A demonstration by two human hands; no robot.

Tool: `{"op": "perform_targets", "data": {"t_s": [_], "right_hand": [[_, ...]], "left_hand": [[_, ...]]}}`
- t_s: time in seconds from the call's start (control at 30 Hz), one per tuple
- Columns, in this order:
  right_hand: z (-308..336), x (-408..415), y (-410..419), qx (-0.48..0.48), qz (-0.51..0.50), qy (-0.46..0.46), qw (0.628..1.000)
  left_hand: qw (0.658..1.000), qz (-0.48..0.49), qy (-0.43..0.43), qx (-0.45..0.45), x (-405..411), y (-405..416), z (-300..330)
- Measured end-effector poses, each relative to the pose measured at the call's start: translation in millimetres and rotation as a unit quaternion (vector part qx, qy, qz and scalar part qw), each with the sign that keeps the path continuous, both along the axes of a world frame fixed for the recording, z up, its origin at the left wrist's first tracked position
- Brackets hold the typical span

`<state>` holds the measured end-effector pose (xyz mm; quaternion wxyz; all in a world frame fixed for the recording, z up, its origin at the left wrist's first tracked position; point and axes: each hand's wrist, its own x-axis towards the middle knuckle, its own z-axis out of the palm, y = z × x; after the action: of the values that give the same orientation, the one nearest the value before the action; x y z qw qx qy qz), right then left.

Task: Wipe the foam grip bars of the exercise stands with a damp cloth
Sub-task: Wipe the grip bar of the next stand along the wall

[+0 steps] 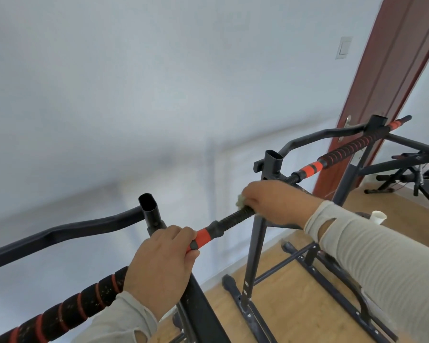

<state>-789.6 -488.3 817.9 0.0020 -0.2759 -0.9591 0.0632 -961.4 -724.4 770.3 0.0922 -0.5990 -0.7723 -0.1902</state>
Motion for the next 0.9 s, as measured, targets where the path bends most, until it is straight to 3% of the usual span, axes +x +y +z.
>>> {"op": "perform_targets", "data": {"t_s": [0.1,0.23,0.37,0.5,0.7,0.8,0.9], "right_hand": [[-1,7,10,-0.002,-0.014,0.011,1.000],[-26,-8,-53,-0.013,0.134,0.150,0.980],[-47,9,-33,0.158,0.218,0.185,0.945],[-39,27,-2,0.196,0.168,0.156,0.953],[-52,17,-42,0.224,0.176,0.189,0.940],[-42,6,-44,0.184,0.146,0.182,0.955],[-12,-18,-44,0.050,0.044,0.100,0.993]], "left_hand": [[1.000,0.007,-0.007,-0.002,0,0,1],[1.000,0.002,-0.018,-0.006,0,0,5],[0.999,0.007,-0.038,-0.022,-1,0,11],[0.998,0.019,-0.052,-0.037,0,1,14],[0.997,0.029,-0.063,-0.046,0,0,16],[0.997,0.030,-0.056,-0.047,1,0,16],[0.997,0.031,-0.054,-0.050,3,-1,18]]}}
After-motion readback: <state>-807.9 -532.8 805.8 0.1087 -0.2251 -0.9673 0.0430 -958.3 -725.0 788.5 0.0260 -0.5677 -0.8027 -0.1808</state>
